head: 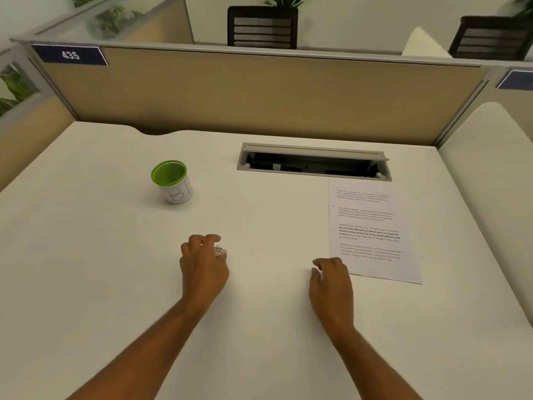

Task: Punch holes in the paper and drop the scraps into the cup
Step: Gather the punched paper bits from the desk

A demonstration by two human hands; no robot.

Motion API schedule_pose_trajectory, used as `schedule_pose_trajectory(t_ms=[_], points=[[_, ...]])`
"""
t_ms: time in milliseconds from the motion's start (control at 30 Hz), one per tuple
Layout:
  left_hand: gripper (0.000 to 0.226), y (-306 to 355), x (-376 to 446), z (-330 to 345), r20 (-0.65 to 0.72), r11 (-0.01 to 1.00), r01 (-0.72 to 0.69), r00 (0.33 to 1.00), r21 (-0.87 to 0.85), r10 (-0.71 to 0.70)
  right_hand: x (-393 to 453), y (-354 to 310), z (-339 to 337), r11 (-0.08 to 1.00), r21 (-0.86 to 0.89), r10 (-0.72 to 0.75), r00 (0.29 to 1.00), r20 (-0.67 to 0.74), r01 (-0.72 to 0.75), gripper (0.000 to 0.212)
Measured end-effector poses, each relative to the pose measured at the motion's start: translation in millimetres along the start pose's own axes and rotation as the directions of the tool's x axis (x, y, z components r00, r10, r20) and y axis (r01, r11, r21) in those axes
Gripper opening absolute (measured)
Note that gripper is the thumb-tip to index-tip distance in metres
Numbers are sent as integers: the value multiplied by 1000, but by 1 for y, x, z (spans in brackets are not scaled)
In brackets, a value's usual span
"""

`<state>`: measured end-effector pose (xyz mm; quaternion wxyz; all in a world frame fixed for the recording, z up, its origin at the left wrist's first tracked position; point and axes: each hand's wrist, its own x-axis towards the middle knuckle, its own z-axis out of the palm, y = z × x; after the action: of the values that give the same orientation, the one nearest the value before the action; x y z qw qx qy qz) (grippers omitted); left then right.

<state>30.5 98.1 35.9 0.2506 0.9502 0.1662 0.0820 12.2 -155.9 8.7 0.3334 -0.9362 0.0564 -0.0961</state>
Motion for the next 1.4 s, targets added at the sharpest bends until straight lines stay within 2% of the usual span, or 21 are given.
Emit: schedule_pose_trajectory(t_ms=[67,233,333,400,600,867,933,1000,1100,1233,1333,1400], points=[[37,-13,-1,-7,65,997,80,995,1,-80,-14,-12,6,1000,-11,5,1000,23,-5,19],[39,-32,4,-18,272,946,235,947,-222,-172,-38,-35,17,999,-48,25,999,38,-23,20],[37,-41,8,-26,346,883,325,916,-339,-204,-47,-46,22,998,-57,31,999,25,-29,19],[36,-48,10,-32,348,863,339,914,-375,-208,-51,-52,25,997,-60,40,999,12,-39,19],[32,-75,20,-50,225,878,300,947,-373,-228,-56,-62,34,995,-58,74,997,-17,-75,18],[31,-95,24,-54,208,862,325,943,-389,-261,-60,-74,49,994,-74,76,997,22,-75,18],[31,-95,23,-51,215,856,329,941,-399,-262,-60,-78,53,994,-107,28,999,33,-25,19],[31,-95,22,-48,222,848,333,939,-412,-261,-62,-83,57,982,-159,-87,993,81,99,22],[30,-95,21,-45,244,836,341,935,-429,-257,-68,-97,73,922,-210,-267,928,261,325,38],[31,-98,19,-40,267,834,343,932,-432,-245,-77,-114,105,846,-210,-322,784,530,490,62],[30,-101,20,-38,267,844,325,937,-426,-226,-79,-120,123,783,-236,-356,726,589,576,64],[30,-102,21,-36,265,850,317,939,-421,-219,-75,-123,131,765,-254,-354,716,601,591,64]])
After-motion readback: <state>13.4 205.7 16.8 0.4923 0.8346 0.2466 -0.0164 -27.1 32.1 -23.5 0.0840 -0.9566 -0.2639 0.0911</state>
